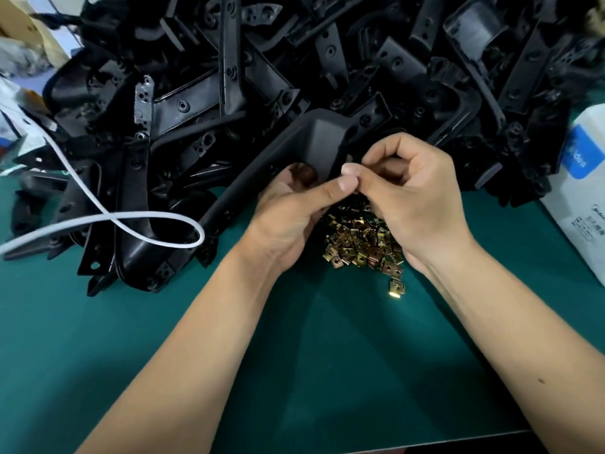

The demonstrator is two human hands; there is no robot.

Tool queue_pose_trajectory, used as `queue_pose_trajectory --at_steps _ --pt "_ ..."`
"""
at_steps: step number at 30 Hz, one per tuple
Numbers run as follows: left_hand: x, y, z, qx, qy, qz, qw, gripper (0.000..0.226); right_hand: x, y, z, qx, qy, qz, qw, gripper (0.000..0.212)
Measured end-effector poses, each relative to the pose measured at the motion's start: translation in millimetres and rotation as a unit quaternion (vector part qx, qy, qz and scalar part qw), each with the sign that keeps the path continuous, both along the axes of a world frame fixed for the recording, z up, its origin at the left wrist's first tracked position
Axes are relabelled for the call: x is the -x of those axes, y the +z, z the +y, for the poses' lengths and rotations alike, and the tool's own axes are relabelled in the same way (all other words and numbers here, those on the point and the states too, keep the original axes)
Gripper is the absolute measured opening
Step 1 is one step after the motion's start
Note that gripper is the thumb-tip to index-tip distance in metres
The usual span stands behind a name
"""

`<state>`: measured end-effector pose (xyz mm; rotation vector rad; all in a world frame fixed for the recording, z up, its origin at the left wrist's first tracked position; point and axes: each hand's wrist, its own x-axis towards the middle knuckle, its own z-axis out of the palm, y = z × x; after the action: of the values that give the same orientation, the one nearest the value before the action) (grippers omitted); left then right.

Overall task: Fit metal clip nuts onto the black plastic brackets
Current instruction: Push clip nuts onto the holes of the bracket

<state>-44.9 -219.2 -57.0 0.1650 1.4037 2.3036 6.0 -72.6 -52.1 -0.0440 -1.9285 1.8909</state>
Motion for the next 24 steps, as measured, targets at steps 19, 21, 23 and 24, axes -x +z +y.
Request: queue_pose_trajectory --at_steps 19,21,23,24 --pt "5.0 -2.2 4.2 0.017 0.123 0.025 0.992 0.04 -0.6 -1.8 0.3 -0.007 -0.007 -0.044 0.999 0.013" --pt "5.4 -1.5 4.3 0.013 0.099 0.024 0.995 0.043 -1.3 -1.2 0.3 0.022 -0.016 -0.027 0.999 0.014" --pt "4.8 -0.5 3.2 -0.009 0.071 0.013 0.997 0.047 -1.1 -0.9 0.8 0.027 -0.032 -0.009 0.999 0.015" --pt "4.4 0.2 2.5 -0.017 0.055 0.006 0.998 0.049 -1.1 -0.4 1.0 0.03 -0.039 0.0 0.999 0.015"
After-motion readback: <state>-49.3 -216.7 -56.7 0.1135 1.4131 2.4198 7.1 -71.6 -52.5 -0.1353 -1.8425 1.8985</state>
